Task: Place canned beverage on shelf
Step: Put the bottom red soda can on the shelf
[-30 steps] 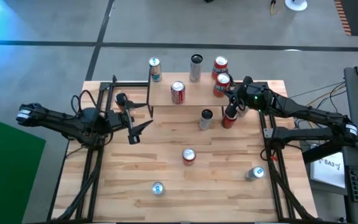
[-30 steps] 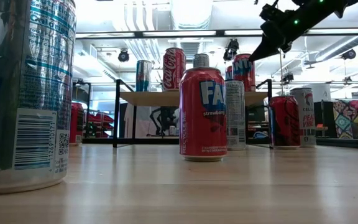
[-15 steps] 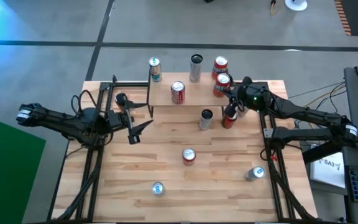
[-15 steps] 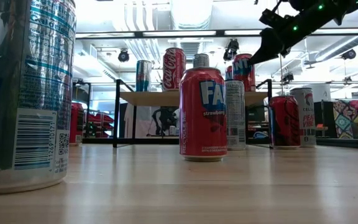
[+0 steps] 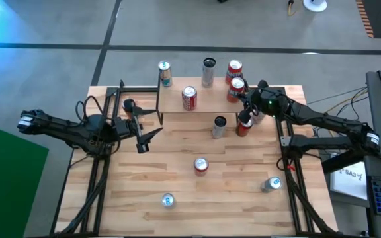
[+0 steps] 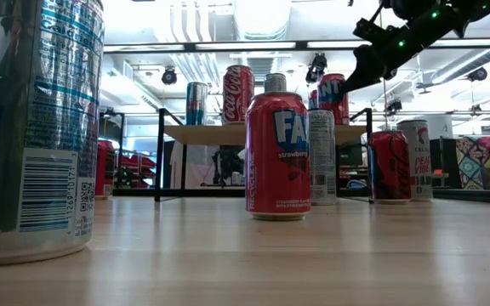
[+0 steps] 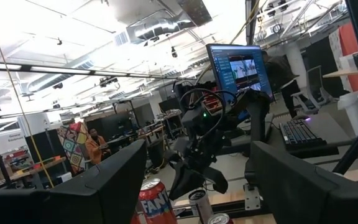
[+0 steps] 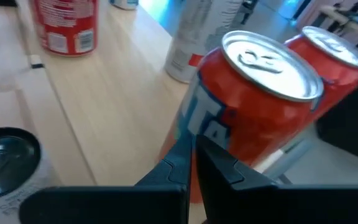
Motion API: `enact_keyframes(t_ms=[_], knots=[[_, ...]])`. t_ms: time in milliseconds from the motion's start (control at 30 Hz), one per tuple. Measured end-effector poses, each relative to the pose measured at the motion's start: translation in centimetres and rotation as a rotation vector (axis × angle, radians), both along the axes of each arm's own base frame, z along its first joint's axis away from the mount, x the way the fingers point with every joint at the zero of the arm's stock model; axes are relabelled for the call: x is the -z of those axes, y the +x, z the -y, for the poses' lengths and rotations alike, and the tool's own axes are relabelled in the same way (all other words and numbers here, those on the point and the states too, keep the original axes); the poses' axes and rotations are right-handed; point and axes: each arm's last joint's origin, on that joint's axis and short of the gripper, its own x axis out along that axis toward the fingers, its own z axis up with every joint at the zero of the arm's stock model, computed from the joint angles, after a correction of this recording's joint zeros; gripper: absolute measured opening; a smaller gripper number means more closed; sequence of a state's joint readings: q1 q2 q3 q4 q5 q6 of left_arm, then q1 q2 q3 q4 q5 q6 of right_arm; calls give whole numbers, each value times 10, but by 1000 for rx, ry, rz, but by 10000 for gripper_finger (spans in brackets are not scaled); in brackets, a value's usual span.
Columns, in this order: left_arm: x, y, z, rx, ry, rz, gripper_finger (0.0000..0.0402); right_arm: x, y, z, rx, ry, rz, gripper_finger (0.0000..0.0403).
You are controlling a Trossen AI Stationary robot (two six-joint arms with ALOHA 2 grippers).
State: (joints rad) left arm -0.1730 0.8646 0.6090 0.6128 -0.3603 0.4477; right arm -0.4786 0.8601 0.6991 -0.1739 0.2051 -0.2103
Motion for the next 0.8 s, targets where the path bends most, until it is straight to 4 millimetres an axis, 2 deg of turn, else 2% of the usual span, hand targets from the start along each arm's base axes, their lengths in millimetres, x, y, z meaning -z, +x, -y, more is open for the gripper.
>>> enact_keyframes(t_ms=[367, 800], knots=[[0, 0, 0, 0, 0, 0, 274, 8, 11, 8, -6, 10, -4, 13], [0, 0, 0, 0, 0, 0, 274, 13, 10, 18, 19, -1, -48, 13]])
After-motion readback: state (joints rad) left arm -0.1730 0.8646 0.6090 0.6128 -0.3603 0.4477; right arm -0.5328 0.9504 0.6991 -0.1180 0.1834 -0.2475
